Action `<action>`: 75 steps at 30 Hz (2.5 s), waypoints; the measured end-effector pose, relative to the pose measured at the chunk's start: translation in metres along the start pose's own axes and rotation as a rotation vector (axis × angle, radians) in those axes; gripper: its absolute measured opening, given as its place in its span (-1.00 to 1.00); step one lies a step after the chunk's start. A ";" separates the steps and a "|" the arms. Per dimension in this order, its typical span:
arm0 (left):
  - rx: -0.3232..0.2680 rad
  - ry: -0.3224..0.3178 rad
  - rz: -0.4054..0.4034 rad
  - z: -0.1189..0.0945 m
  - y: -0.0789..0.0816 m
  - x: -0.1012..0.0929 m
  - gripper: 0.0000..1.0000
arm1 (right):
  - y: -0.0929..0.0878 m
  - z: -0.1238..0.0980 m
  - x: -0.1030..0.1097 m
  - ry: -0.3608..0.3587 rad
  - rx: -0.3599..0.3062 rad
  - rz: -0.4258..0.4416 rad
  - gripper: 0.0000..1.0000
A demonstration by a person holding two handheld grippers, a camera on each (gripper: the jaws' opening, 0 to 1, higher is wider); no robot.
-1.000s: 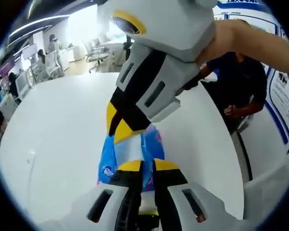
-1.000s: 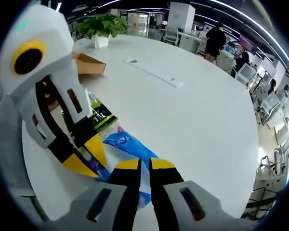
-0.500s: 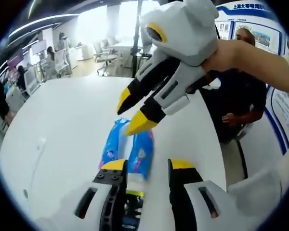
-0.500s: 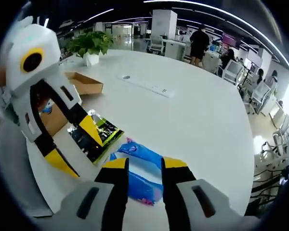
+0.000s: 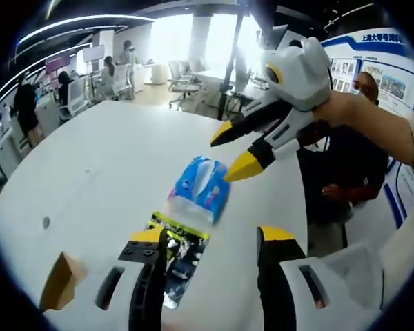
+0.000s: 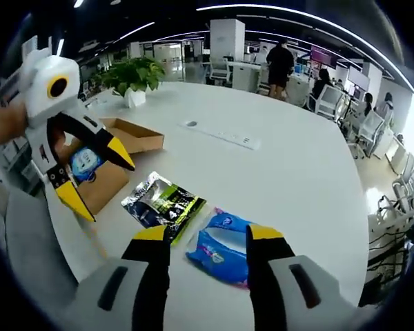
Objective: Operate the shoe box by opening the lid, removing the specified soft item, and placing it in the target area until the item is outside and the box remains undamaged.
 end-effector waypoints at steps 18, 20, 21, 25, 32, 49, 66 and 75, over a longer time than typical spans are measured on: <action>-0.003 0.143 -0.111 -0.084 -0.056 0.040 0.26 | 0.012 0.007 0.064 0.087 -0.023 -0.005 0.08; 0.001 0.161 -0.122 -0.092 -0.063 0.043 0.26 | 0.013 0.009 0.071 0.096 -0.027 -0.003 0.10; 0.007 0.174 -0.130 -0.098 -0.068 0.046 0.26 | 0.014 0.010 0.073 0.100 -0.032 -0.002 0.11; 0.020 0.217 -0.162 -0.117 -0.085 0.056 0.26 | 0.017 0.017 0.086 0.128 -0.044 0.005 0.13; 0.032 0.271 -0.196 -0.145 -0.110 0.065 0.27 | 0.021 0.029 0.103 0.166 -0.054 0.024 0.15; 0.050 0.408 -0.313 -0.206 -0.176 0.079 0.35 | 0.028 0.064 0.133 0.269 -0.044 0.029 0.20; 0.067 0.533 -0.400 -0.246 -0.240 0.084 0.44 | 0.025 0.097 0.157 0.357 -0.035 0.026 0.14; 0.094 0.585 -0.463 -0.251 -0.267 0.085 0.18 | 0.025 0.114 0.173 0.396 -0.018 -0.001 0.14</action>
Point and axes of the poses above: the point that each gripper's makers call its tool centre point, and the gripper's own axes: z roughly forward along the fingers, x roughly to its left, y roughly out of its top, the point moved 10 cm from there along -z, roughly backward along the fingers, and after that the axes turned 14 degrees about y, right-handed, at the moved point
